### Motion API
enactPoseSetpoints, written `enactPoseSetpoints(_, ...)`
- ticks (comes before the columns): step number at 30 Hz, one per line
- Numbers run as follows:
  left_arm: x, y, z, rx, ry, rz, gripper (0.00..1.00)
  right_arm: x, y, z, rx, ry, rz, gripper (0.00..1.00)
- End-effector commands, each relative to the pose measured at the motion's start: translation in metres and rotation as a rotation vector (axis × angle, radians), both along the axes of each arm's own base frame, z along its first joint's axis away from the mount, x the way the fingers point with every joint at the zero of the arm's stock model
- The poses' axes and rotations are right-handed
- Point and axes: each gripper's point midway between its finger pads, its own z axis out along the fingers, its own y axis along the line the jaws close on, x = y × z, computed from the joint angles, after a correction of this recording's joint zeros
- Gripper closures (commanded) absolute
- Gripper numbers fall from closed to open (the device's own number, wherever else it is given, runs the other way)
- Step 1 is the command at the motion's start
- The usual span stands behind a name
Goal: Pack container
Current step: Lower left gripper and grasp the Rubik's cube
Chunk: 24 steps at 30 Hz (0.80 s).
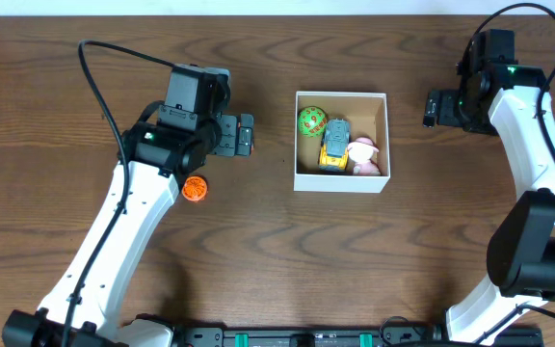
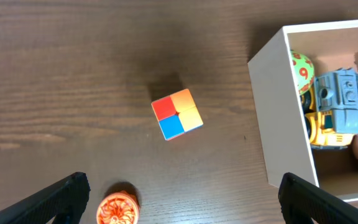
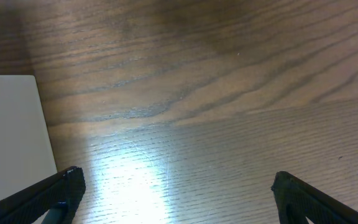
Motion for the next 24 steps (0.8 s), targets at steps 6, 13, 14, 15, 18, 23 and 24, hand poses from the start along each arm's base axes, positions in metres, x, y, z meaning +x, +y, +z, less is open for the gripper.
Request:
enactPoseSetpoints(6, 0.023, 0.011, 0.015, -0.049, 0.058, 0.204, 0.02, -0.001, 0.001, 0.005, -0.011, -0.01, 0.013, 0.01)
enactPoseSetpoints(13, 0.04, 0.013, -0.025, -0.022, 0.157, 0.309, 0.02, -0.001, 0.001, 0.005, -0.011, -0.011, 0.013, 0.01)
enactPoseSetpoints(14, 0.041, 0.013, -0.031, -0.015, 0.172, 0.31, 0.02, -0.001, 0.001, 0.005, -0.011, -0.01, 0.013, 0.01)
enactPoseSetpoints(15, 0.043, 0.013, -0.037, -0.01, 0.182, 0.311, 0.02, -0.001, 0.001, 0.005, -0.011, -0.01, 0.013, 0.01)
enactPoseSetpoints(18, 0.047, 0.013, -0.052, -0.004, 0.21, 0.325, 0.02, -0.001, 0.001, 0.005, -0.011, -0.01, 0.013, 0.01)
enactPoseSetpoints(23, 0.052, 0.012, -0.076, 0.012, 0.248, 0.331, 0.02, -0.001, 0.001, 0.005, -0.011, -0.01, 0.013, 0.01)
enactPoseSetpoints(24, 0.055, 0.011, -0.08, 0.011, 0.247, 0.331, 0.02, -0.001, 0.001, 0.005, -0.011, -0.011, 0.013, 0.01)
